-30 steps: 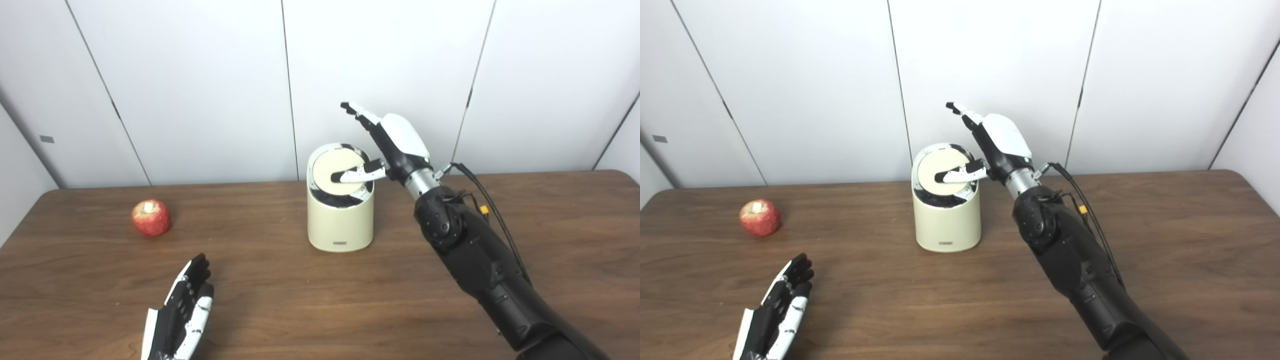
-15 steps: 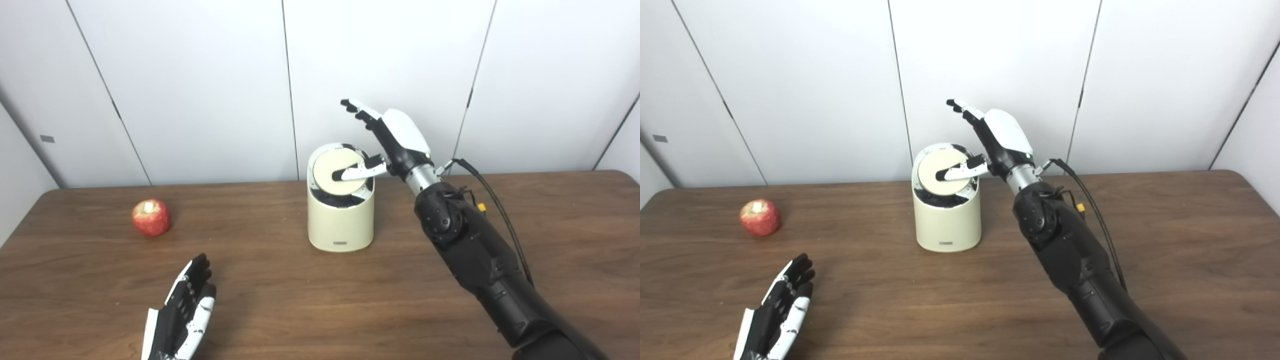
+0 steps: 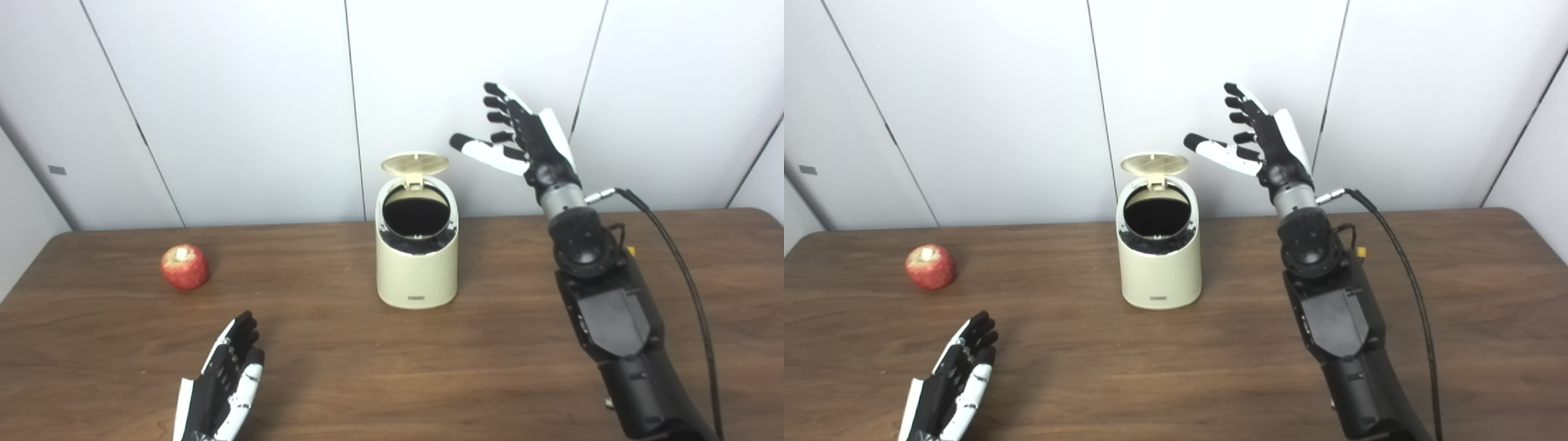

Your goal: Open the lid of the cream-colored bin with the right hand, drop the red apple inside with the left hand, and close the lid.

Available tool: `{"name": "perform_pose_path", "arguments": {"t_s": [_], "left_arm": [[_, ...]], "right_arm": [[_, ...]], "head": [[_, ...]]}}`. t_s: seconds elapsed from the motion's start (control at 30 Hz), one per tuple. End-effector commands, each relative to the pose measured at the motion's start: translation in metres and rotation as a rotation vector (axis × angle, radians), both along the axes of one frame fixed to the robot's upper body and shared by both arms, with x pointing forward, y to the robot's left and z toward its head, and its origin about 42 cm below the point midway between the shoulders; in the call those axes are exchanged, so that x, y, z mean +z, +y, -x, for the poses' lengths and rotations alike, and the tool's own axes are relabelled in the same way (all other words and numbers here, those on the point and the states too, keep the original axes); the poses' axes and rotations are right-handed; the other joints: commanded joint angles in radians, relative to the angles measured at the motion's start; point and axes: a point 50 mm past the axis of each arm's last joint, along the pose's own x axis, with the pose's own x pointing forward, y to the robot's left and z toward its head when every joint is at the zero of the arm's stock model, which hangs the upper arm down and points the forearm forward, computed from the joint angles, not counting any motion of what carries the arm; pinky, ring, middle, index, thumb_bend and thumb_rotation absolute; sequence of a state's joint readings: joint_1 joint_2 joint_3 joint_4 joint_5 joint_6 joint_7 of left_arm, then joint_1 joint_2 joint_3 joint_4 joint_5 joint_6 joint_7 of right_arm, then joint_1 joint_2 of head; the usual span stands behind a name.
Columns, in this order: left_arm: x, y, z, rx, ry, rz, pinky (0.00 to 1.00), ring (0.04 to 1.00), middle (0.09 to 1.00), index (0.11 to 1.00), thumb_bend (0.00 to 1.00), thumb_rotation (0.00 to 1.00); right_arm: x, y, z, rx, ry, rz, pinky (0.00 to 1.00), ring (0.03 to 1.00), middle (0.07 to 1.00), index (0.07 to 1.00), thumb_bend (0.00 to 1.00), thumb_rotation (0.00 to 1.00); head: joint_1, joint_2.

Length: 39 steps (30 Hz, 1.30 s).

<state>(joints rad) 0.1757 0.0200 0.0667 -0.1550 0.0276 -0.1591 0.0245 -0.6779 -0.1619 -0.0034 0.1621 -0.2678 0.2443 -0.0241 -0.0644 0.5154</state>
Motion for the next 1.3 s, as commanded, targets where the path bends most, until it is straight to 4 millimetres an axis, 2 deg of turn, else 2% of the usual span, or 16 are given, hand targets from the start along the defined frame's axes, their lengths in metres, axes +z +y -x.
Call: {"name": "perform_pose_path", "arguments": {"t_s": [0.0, 0.2, 0.33, 0.47, 0.5, 0.63, 0.73, 0.9, 1.1, 1.13, 1.27], "left_arm": [[-0.028, -0.008, 0.015, 0.007, 0.097, 0.049, 0.89, 0.881, 0.895, 0.911, 0.39, 0.56], [-0.027, -0.005, 0.015, 0.012, 0.099, 0.053, 0.89, 0.887, 0.897, 0.914, 0.4, 0.55], [-0.027, -0.003, 0.014, 0.015, 0.096, 0.05, 0.89, 0.888, 0.896, 0.916, 0.4, 0.55], [-0.026, 0.0, 0.014, 0.014, 0.098, 0.048, 0.9, 0.893, 0.901, 0.922, 0.41, 0.57], [-0.026, 0.001, 0.014, 0.016, 0.099, 0.046, 0.9, 0.892, 0.901, 0.924, 0.41, 0.56], [-0.027, 0.004, 0.014, 0.019, 0.094, 0.048, 0.88, 0.885, 0.894, 0.916, 0.41, 0.56], [-0.026, 0.004, 0.014, 0.015, 0.091, 0.039, 0.88, 0.883, 0.895, 0.916, 0.43, 0.58], [-0.024, 0.003, 0.015, 0.015, 0.087, 0.04, 0.88, 0.879, 0.889, 0.907, 0.43, 0.58], [-0.014, 0.0, 0.013, 0.041, 0.067, 0.029, 0.88, 0.866, 0.873, 0.884, 0.46, 0.55], [-0.011, -0.001, 0.013, 0.046, 0.059, 0.02, 0.87, 0.863, 0.871, 0.881, 0.47, 0.54], [0.006, 0.001, 0.009, 0.085, 0.028, -0.059, 0.84, 0.853, 0.861, 0.877, 0.48, 0.52]], "right_arm": [[0.012, -0.013, 0.005, -0.001, -0.051, 0.037, 0.68, 0.824, 0.897, 0.893, 0.68, 0.55], [-0.02, -0.036, 0.032, -0.011, -0.013, 0.087, 0.76, 0.846, 0.885, 0.875, 0.64, 0.6], [-0.045, -0.048, 0.055, 0.011, 0.017, 0.081, 0.74, 0.852, 0.906, 0.914, 0.56, 0.72], [-0.067, -0.053, 0.078, 0.011, 0.081, 0.047, 0.77, 0.865, 0.913, 0.91, 0.57, 0.88], [-0.071, -0.053, 0.085, 0.019, 0.091, 0.016, 0.78, 0.869, 0.913, 0.911, 0.58, 0.89], [-0.084, -0.051, 0.106, 0.073, 0.136, -0.202, 0.92, 0.958, 0.964, 0.938, 0.54, 0.93], [-0.094, -0.052, 0.116, 0.086, 0.148, -0.277, 0.94, 0.972, 0.975, 0.947, 0.53, 0.97], [-0.109, -0.059, 0.132, 0.088, 0.169, -0.29, 0.99, 0.993, 0.993, 0.97, 0.56, 1.0], [-0.126, -0.071, 0.145, 0.041, 0.203, -0.325, 1.0, 0.998, 0.989, 0.964, 0.58, 1.0], [-0.129, -0.074, 0.145, 0.04, 0.202, -0.333, 1.0, 0.999, 0.992, 0.968, 0.58, 1.0], [-0.136, -0.083, 0.144, 0.037, 0.198, -0.335, 1.0, 1.0, 0.996, 0.979, 0.54, 1.0]], "head": [[0.0, 0.002], [-0.003, 0.011], [-0.001, 0.015], [-0.004, 0.02], [-0.005, 0.021], [-0.005, 0.025], [-0.005, 0.025], [0.063, 0.042], [0.179, 0.048], [0.224, 0.046], [0.328, 0.038]]}}
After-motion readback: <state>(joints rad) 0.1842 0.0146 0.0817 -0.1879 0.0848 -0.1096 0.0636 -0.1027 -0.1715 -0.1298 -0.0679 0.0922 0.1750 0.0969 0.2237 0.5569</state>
